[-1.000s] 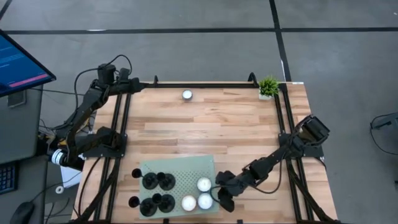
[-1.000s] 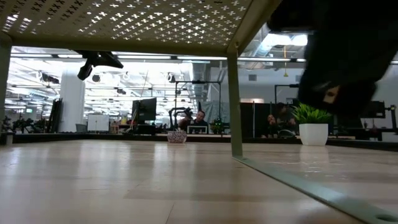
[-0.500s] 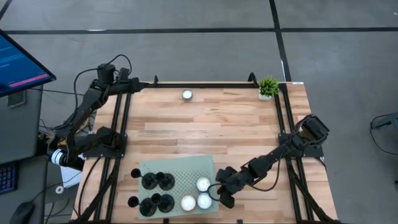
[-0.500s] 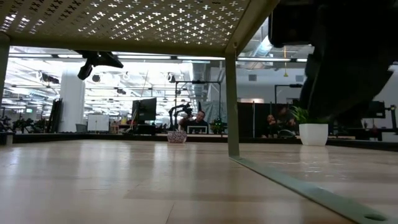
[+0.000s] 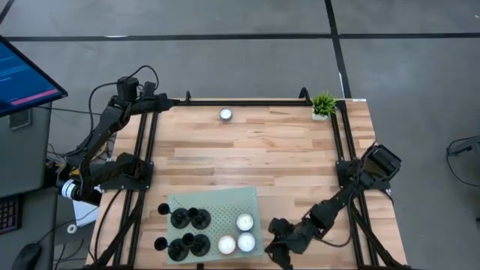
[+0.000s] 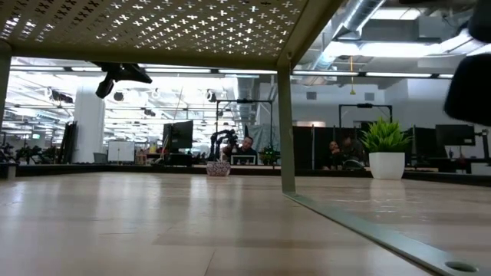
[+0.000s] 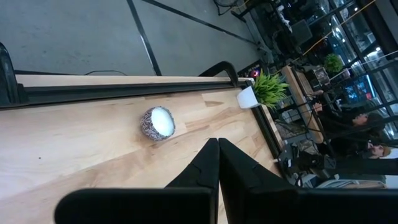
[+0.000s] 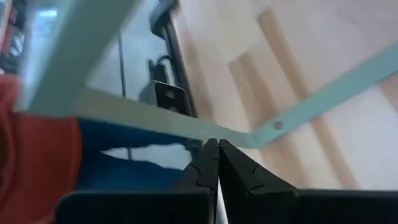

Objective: Stock candles on shelf
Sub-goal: Adjust the shelf

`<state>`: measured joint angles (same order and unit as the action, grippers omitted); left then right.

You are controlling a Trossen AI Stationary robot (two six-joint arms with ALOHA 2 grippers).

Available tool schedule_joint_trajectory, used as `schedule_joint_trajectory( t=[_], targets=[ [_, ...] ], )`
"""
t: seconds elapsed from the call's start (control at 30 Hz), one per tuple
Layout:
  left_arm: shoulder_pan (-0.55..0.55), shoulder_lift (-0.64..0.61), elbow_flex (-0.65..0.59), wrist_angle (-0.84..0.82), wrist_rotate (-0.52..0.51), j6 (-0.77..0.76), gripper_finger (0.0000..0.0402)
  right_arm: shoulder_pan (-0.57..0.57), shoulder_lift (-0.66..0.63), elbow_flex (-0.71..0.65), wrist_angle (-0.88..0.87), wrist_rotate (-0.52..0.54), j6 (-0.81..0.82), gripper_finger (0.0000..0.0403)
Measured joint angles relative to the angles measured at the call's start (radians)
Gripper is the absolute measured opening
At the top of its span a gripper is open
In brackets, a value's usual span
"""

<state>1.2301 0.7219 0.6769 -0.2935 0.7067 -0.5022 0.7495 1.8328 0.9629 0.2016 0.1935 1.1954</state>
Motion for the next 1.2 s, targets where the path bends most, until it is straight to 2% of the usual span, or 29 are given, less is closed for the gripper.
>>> schedule_joint_trajectory(
  t=[0.17, 0.83, 1.2],
  targets=[
    [0.000, 0.000, 0.000, 0.002, 0.000, 0.000, 0.0002, 0.035, 0.003, 0.025, -0.057, 0.078, 0.072, 0.0000],
    [0.000, 0.000, 0.000, 0.003, 0.039, 0.026, 0.0002, 0.013, 0.005, 0.062, -0.050, 0.067, 0.062, 0.0000],
    [0.000, 0.000, 0.000, 0.003, 0.039, 0.026, 0.0002, -0.048, 0.005, 0.089, -0.065, 0.017, -0.032, 0.0000]
  ],
)
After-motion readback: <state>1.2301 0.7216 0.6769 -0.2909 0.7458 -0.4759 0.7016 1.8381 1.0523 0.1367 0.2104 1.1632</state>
